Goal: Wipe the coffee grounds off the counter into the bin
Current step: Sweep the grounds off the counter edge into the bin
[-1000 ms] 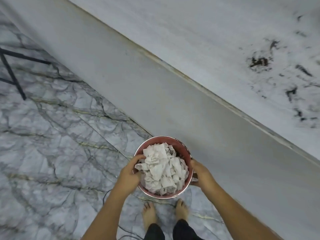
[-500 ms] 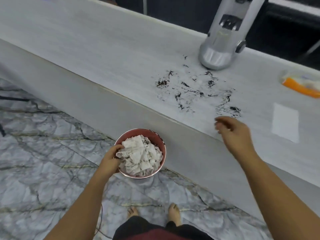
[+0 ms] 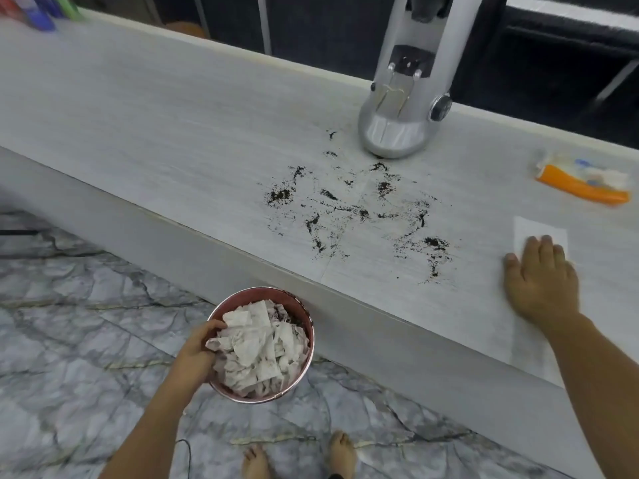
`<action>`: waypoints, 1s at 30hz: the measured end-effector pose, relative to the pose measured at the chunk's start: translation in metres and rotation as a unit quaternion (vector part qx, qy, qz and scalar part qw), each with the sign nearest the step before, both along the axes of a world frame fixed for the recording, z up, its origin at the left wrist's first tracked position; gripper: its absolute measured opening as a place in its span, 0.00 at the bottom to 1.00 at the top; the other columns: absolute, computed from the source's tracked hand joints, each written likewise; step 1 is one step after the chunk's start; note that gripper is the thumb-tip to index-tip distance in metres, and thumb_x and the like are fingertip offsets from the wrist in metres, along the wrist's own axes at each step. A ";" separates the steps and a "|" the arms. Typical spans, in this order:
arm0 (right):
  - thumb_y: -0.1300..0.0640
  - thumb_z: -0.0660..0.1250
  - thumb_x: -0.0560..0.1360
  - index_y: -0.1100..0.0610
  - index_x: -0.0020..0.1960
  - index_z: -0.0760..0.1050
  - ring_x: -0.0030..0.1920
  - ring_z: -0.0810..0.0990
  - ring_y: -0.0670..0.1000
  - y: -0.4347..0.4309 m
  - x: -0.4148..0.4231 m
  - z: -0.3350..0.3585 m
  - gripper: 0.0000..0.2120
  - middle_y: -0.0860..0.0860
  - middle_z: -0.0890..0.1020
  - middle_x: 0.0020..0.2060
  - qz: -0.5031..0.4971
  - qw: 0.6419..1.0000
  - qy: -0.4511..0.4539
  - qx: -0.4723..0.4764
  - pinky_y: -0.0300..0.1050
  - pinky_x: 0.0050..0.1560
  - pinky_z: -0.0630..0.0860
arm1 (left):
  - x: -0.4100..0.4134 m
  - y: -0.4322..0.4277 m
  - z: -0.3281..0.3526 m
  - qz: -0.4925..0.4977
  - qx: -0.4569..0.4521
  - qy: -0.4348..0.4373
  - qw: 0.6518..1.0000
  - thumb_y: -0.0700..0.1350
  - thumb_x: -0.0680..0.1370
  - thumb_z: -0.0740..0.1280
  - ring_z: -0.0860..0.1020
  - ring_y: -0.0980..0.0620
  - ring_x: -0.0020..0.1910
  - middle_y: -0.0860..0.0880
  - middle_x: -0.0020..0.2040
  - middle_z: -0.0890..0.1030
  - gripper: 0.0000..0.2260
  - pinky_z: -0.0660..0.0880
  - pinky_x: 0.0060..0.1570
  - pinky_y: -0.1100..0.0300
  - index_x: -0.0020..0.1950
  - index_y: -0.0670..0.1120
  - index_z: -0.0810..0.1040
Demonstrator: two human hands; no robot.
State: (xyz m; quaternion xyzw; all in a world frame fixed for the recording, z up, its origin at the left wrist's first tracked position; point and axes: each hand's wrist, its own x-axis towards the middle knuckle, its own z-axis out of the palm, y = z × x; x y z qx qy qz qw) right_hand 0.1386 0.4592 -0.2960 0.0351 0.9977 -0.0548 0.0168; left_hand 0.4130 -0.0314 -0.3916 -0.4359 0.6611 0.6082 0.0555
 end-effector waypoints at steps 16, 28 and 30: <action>0.36 0.36 0.80 0.58 0.80 0.47 0.80 0.48 0.56 -0.152 0.054 -0.012 0.37 0.56 0.49 0.80 0.226 0.974 -0.016 -0.008 0.55 0.78 0.49 | 0.006 -0.002 -0.022 0.000 -0.019 0.047 0.999 0.23 0.68 0.54 0.78 0.43 0.59 0.50 0.59 0.80 0.33 0.79 0.48 0.45 0.51 0.58 0.82; 0.36 0.40 0.80 0.56 0.80 0.44 0.80 0.42 0.51 -0.281 0.093 -0.019 0.36 0.53 0.45 0.81 0.395 0.918 -0.023 -0.012 0.51 0.79 0.43 | 0.001 -0.021 -0.019 -0.031 -0.046 0.068 0.996 0.24 0.68 0.59 0.80 0.51 0.56 0.52 0.58 0.81 0.30 0.80 0.50 0.57 0.53 0.57 0.81; 0.37 0.43 0.81 0.56 0.80 0.44 0.80 0.43 0.51 -0.291 0.099 -0.018 0.35 0.52 0.45 0.80 0.429 0.903 -0.022 -0.016 0.50 0.79 0.42 | 0.001 -0.023 -0.020 -0.028 -0.038 0.061 0.997 0.24 0.68 0.59 0.80 0.51 0.56 0.51 0.57 0.82 0.31 0.78 0.46 0.61 0.52 0.59 0.81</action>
